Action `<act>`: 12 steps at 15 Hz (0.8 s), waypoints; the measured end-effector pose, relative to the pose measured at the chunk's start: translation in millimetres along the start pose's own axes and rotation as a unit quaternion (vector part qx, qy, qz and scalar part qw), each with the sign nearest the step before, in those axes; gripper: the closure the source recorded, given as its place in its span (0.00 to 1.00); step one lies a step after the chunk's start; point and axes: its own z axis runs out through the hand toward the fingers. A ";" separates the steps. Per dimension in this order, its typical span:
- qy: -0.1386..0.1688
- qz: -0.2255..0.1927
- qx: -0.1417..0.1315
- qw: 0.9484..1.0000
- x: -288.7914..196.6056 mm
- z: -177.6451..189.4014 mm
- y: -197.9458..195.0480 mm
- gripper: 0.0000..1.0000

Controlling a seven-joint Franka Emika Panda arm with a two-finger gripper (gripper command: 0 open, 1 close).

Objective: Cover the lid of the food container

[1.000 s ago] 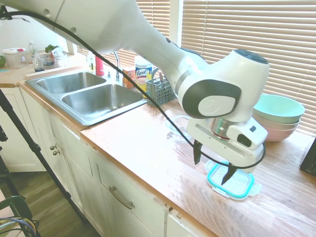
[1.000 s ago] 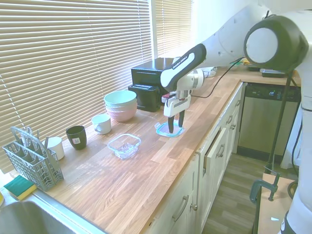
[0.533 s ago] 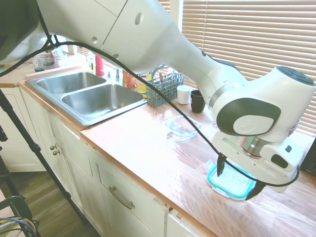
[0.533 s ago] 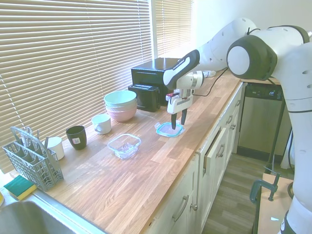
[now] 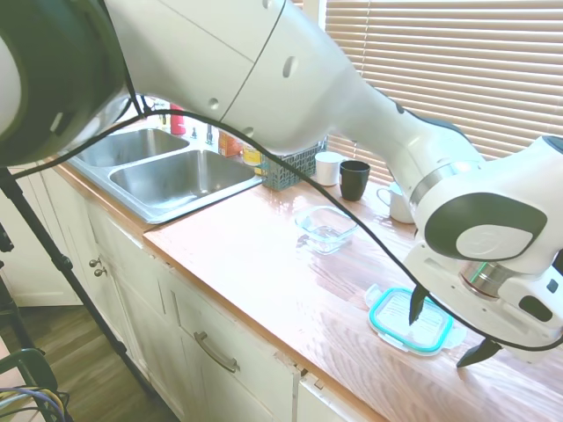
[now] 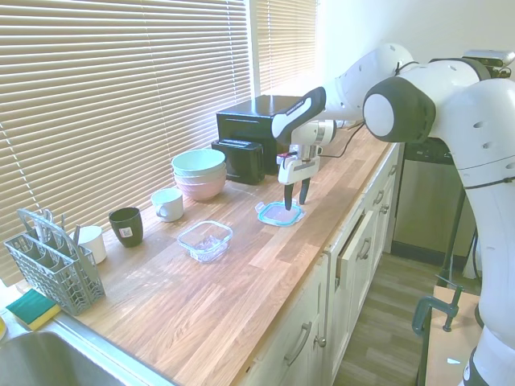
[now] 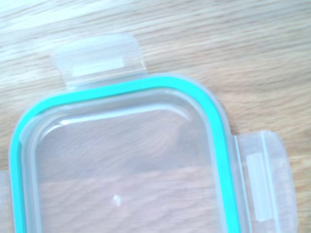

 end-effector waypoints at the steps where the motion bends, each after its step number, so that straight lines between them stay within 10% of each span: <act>1: -0.003 0.001 0.002 1.000 4.3 -0.3 -0.6 0.00; 12: -0.035 0.008 0.015 0.999 31.4 -0.2 -33.7 0.00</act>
